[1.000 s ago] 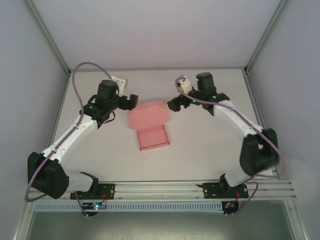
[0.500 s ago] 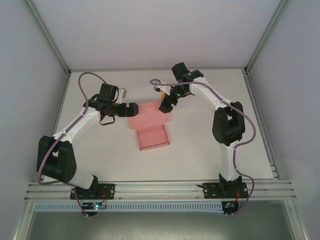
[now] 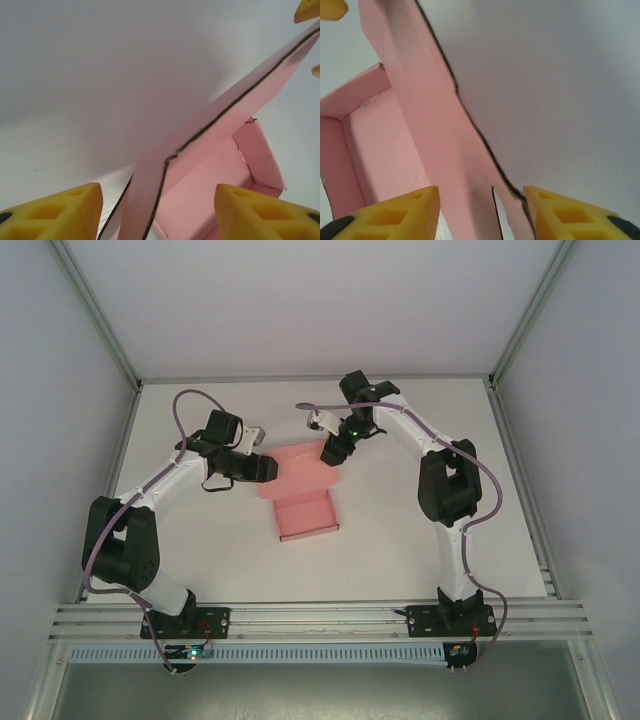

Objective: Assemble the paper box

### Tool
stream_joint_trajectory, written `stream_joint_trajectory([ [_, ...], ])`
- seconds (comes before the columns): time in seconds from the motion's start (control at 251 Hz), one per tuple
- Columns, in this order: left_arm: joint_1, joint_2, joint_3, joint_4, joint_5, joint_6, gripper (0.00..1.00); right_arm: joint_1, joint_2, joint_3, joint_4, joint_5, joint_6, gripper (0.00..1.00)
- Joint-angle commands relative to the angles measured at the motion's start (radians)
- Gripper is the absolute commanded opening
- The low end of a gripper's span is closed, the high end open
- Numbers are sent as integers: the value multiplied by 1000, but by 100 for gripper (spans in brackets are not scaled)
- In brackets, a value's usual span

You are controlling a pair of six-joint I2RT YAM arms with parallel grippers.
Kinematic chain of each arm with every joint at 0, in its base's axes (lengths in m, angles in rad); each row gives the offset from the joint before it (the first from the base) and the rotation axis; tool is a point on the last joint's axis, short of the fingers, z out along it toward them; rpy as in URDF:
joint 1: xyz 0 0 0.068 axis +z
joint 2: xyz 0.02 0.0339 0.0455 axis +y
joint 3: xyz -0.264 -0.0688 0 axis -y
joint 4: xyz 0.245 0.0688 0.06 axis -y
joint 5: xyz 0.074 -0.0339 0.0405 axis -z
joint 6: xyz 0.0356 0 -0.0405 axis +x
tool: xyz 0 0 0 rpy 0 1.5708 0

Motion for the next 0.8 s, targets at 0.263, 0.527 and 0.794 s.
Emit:
stream_joint_trajectory([
  [0.263, -15, 46, 71, -86, -49, 22, 12, 10, -33, 7, -13, 32, 69, 3],
  [0.527, -91, 34, 142, -48, -288, -131, 4, 15, -220, -222, 355, 231, 521, 0],
  [0.794, -176, 101, 191, 120, -475, -370, 1, 69, -435, -625, 930, 599, 1032, 0],
])
